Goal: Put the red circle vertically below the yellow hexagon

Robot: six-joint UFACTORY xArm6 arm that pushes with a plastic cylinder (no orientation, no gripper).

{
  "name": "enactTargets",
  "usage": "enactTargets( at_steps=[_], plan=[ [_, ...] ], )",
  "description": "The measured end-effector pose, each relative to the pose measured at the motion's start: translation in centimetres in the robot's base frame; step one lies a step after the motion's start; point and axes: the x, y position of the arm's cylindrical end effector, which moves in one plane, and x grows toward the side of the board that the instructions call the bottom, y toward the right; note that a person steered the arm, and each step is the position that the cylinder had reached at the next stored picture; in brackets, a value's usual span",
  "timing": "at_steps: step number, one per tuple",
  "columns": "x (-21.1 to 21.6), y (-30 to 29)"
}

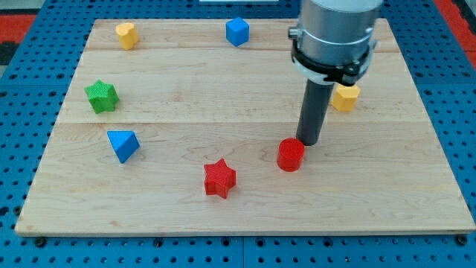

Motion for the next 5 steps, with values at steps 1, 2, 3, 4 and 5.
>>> enactTargets(
  at_steps=[1, 2, 3, 4, 5],
  plan=[
    [-2.8, -5.8],
    [-0.3, -5.4],
    [4.0, -0.6],
    [4.9, 4.6],
    [1.6, 0.7]
  ],
)
